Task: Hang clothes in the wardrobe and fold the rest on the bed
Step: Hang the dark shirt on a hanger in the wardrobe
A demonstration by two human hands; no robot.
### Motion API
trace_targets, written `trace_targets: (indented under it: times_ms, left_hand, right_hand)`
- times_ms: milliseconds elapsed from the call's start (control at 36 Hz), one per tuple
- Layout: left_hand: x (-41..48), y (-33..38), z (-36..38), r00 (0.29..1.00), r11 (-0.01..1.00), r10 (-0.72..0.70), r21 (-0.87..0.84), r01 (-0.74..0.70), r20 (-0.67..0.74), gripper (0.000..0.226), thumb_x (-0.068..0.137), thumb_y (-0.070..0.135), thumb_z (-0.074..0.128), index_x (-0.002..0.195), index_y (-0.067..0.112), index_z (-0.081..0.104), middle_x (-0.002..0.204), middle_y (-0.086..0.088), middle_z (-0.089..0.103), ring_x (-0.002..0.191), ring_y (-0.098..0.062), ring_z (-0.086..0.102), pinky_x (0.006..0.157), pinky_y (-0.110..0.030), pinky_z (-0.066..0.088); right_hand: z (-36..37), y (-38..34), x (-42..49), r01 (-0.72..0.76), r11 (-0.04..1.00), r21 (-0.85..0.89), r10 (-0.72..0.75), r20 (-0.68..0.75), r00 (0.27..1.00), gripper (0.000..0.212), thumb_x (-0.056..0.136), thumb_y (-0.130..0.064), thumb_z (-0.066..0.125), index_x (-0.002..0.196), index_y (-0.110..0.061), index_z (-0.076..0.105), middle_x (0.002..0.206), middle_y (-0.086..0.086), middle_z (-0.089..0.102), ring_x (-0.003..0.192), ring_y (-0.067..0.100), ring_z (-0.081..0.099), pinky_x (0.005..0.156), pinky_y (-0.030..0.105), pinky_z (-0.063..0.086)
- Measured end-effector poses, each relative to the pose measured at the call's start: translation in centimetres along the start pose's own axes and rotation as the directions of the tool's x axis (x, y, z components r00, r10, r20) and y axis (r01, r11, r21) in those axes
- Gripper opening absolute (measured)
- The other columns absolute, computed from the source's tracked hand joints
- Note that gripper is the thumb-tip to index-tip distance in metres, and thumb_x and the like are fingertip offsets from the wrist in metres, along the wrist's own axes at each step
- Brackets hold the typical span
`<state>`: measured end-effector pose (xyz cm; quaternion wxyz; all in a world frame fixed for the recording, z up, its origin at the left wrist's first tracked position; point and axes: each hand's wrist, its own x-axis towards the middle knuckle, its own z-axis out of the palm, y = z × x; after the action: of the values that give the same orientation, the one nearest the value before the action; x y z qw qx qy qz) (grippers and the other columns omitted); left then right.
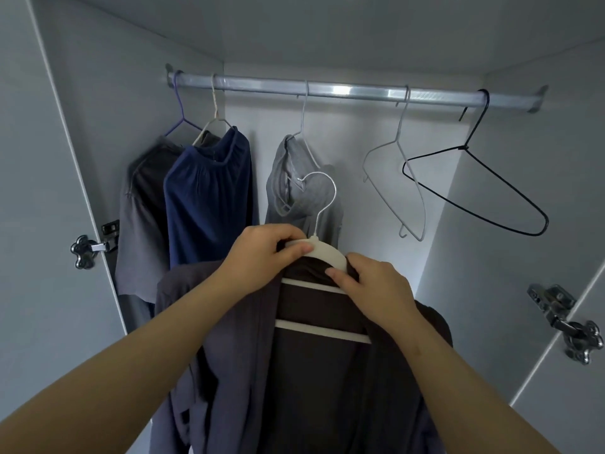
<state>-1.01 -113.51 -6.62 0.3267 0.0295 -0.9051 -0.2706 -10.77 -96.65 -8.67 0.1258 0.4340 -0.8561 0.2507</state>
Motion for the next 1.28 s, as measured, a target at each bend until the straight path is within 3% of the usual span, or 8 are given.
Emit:
trace_targets:
  times_ms: [167, 333, 611, 750, 917, 1028, 1139, 1278]
  left_hand:
    - [-1.0, -1.0, -0.3, 0.990, 0.995, -0.096, 0.013, 0.095, 0.101, 0.029, 0.080, 0.001, 0.064, 0.101, 0.020, 0.058, 0.095, 0.008, 0.065, 0.090, -0.005, 0.061, 0.083, -0.017, 0.048]
    - [-1.8, -3.2, -1.7, 0.978, 0.979, -0.206, -0.008, 0.206, -0.021, 0.015, 0.089, 0.008, 0.058, 0.100, 0.018, 0.057, 0.098, 0.011, 0.060, 0.089, -0.004, 0.054, 0.072, 0.002, 0.036]
    - [-1.4, -6.0, -1.1, 0.848, 0.839, -0.511, 0.131, 0.527, -0.142, 0.054, 0.086, -0.011, 0.039, 0.136, 0.010, 0.039, 0.129, -0.016, 0.048, 0.108, -0.030, 0.050, 0.080, -0.030, 0.040]
    - [-1.9, -8.2, -1.6, 0.837, 0.810, -0.533, 0.211, 0.548, -0.125, 0.047, 0.085, -0.009, 0.039, 0.125, 0.010, 0.053, 0.113, -0.015, 0.064, 0.100, -0.029, 0.058, 0.076, -0.028, 0.042]
    - [-2.3, -9.0, -2.7, 0.786, 0.766, -0.506, 0.234, 0.599, -0.356, 0.044, 0.082, -0.011, 0.037, 0.114, 0.008, 0.060, 0.113, -0.018, 0.060, 0.102, -0.037, 0.055, 0.079, -0.038, 0.043]
    - [-2.3, -9.2, -2.4, 0.797, 0.747, -0.556, 0.278, 0.604, -0.237, 0.040, 0.084, -0.006, 0.041, 0.117, 0.009, 0.058, 0.115, -0.018, 0.059, 0.102, -0.035, 0.054, 0.078, -0.037, 0.044]
    - [-1.8, -8.1, -1.7, 0.846, 0.811, -0.520, 0.242, 0.532, -0.117, 0.053, 0.087, -0.002, 0.042, 0.136, 0.017, 0.045, 0.137, -0.015, 0.042, 0.118, -0.033, 0.047, 0.098, -0.045, 0.042]
    - [-1.0, -6.9, -1.2, 0.851, 0.846, -0.522, 0.096, 0.525, -0.057, 0.037, 0.092, 0.006, 0.045, 0.127, 0.012, 0.054, 0.131, -0.011, 0.049, 0.113, -0.024, 0.051, 0.090, -0.028, 0.042]
  right_hand:
    - [0.5, 1.0, -0.5, -0.060, 0.998, 0.011, 0.060, -0.035, 0.998, 0.031, 0.093, -0.051, 0.044, 0.081, -0.022, 0.046, 0.065, -0.013, 0.044, 0.070, 0.010, 0.050, 0.057, 0.020, 0.035]
    - [-0.5, 2.2, -1.0, -0.172, 0.984, 0.045, 0.175, -0.105, 0.979, 0.037, 0.091, -0.050, 0.048, 0.064, -0.029, 0.037, 0.063, -0.012, 0.047, 0.059, 0.003, 0.044, 0.051, 0.019, 0.028]
    - [-0.7, 2.2, -0.8, -0.237, 0.957, 0.166, 0.265, -0.171, 0.949, 0.042, 0.090, -0.044, 0.055, 0.059, -0.021, 0.038, 0.057, -0.006, 0.045, 0.056, 0.008, 0.043, 0.051, 0.022, 0.029]
    - [-1.2, 2.5, -1.1, -0.261, 0.950, 0.169, 0.288, -0.156, 0.945, 0.042, 0.090, -0.042, 0.056, 0.058, -0.024, 0.036, 0.055, -0.009, 0.042, 0.054, 0.006, 0.041, 0.052, 0.019, 0.026]
    - [-1.8, 2.9, -1.1, -0.288, 0.929, 0.233, 0.329, -0.160, 0.931, 0.044, 0.089, -0.039, 0.059, 0.056, -0.022, 0.036, 0.054, -0.007, 0.039, 0.054, 0.007, 0.039, 0.051, 0.019, 0.024]
    - [-2.0, 2.6, -1.0, -0.280, 0.926, 0.252, 0.321, -0.136, 0.937, 0.043, 0.089, -0.039, 0.059, 0.057, -0.020, 0.037, 0.055, -0.006, 0.041, 0.054, 0.008, 0.040, 0.051, 0.022, 0.026]
    - [-1.6, 1.8, -0.8, -0.274, 0.933, 0.234, 0.297, -0.071, 0.952, 0.041, 0.089, -0.040, 0.058, 0.058, -0.021, 0.040, 0.056, -0.006, 0.045, 0.056, 0.008, 0.043, 0.052, 0.024, 0.030]
    - [-0.2, 0.8, -0.4, -0.292, 0.913, 0.285, 0.275, 0.099, 0.956, 0.033, 0.091, -0.031, 0.058, 0.062, -0.019, 0.048, 0.064, -0.003, 0.051, 0.062, 0.011, 0.048, 0.058, 0.026, 0.036]
